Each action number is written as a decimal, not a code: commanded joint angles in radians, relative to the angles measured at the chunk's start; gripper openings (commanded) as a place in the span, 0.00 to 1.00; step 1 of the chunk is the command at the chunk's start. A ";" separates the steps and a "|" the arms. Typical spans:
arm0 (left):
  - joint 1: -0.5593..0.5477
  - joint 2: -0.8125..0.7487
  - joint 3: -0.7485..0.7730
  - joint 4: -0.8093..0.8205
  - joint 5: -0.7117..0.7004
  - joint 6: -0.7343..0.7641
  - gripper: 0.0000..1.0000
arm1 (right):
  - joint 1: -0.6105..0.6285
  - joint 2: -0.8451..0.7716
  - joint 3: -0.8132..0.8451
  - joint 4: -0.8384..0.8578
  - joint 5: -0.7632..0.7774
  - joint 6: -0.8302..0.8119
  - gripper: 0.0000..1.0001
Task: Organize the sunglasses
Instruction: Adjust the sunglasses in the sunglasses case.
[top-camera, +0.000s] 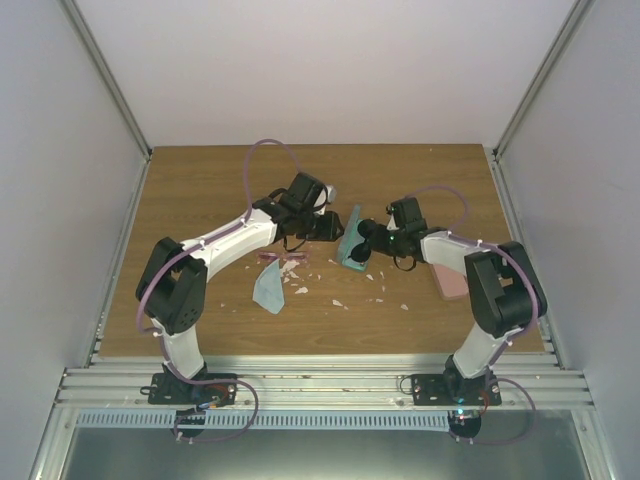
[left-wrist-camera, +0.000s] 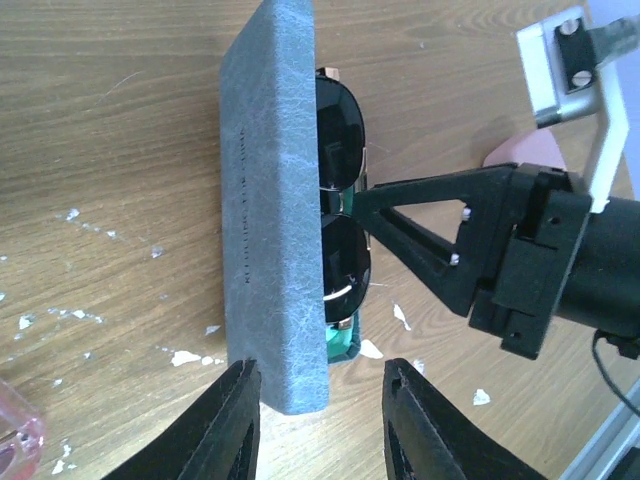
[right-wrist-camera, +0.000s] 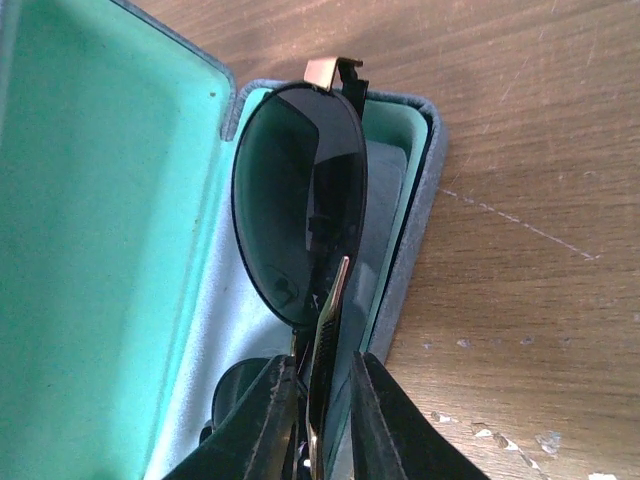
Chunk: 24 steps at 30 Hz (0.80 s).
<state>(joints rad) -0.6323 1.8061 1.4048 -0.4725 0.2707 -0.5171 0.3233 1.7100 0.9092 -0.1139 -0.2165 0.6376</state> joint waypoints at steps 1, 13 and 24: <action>0.008 0.024 -0.019 0.087 0.039 -0.016 0.36 | -0.008 0.032 0.019 0.035 -0.021 0.029 0.15; 0.008 0.073 -0.033 0.113 0.062 -0.020 0.40 | -0.008 0.041 -0.018 0.097 -0.153 0.148 0.01; 0.008 0.100 -0.031 0.113 0.055 -0.018 0.40 | -0.034 0.022 -0.077 0.186 -0.324 0.216 0.01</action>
<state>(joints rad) -0.6319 1.8824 1.3777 -0.4065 0.3187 -0.5323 0.3149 1.7485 0.8520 0.0223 -0.4412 0.8368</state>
